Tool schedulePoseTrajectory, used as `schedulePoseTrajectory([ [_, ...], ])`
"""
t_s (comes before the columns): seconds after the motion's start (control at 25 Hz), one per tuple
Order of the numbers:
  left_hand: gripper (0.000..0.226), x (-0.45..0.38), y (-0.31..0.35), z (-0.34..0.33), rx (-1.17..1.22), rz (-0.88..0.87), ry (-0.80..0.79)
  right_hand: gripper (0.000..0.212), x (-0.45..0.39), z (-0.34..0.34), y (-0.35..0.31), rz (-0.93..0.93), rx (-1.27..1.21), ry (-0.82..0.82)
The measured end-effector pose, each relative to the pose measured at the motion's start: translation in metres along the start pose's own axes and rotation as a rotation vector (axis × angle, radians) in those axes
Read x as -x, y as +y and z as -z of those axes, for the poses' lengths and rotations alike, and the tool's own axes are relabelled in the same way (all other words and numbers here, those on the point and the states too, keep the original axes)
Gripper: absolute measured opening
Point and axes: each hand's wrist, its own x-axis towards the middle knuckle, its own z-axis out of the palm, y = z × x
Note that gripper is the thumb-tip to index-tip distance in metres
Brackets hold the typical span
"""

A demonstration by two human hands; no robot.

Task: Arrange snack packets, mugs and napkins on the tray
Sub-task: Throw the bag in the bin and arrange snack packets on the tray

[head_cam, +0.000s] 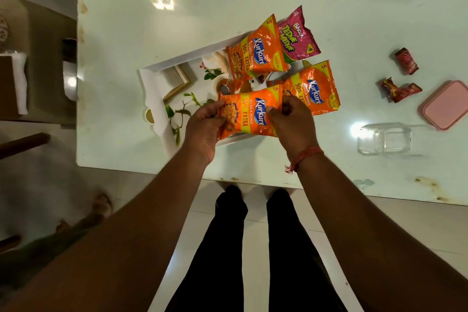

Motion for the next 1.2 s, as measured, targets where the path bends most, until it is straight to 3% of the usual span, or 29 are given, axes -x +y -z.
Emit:
schedulePoseTrajectory([
  [0.16, 0.031, 0.010, -0.006, -0.027, -0.216, -0.032, -0.011, 0.020, -0.014, 0.018, 0.003, 0.167, 0.261, 0.097],
  [0.28, 0.034, 0.016, -0.011, -0.048, -0.343, -0.102, -0.102, 0.029, -0.025, 0.028, 0.004, 0.230, 0.325, 0.121],
  [0.4, 0.043, 0.023, -0.010, -0.064, -0.465, -0.163, -0.098, 0.032, -0.032, 0.035, 0.002, 0.284, 0.338, 0.129],
  [0.8, 0.036, 0.030, -0.014, -0.075, -0.611, -0.295, -0.154, 0.046, -0.042, 0.040, 0.017, 0.328, 0.534, 0.145],
  [1.04, 0.040, 0.024, -0.018, -0.068, -0.584, -0.288, -0.081, 0.049, -0.025, 0.043, 0.012, 0.508, 0.678, 0.352],
  [1.2, 0.043, 0.025, -0.020, -0.061, -0.636, -0.418, 0.051, 0.046, -0.010, 0.036, 0.011, 0.608, 0.720, 0.317],
])
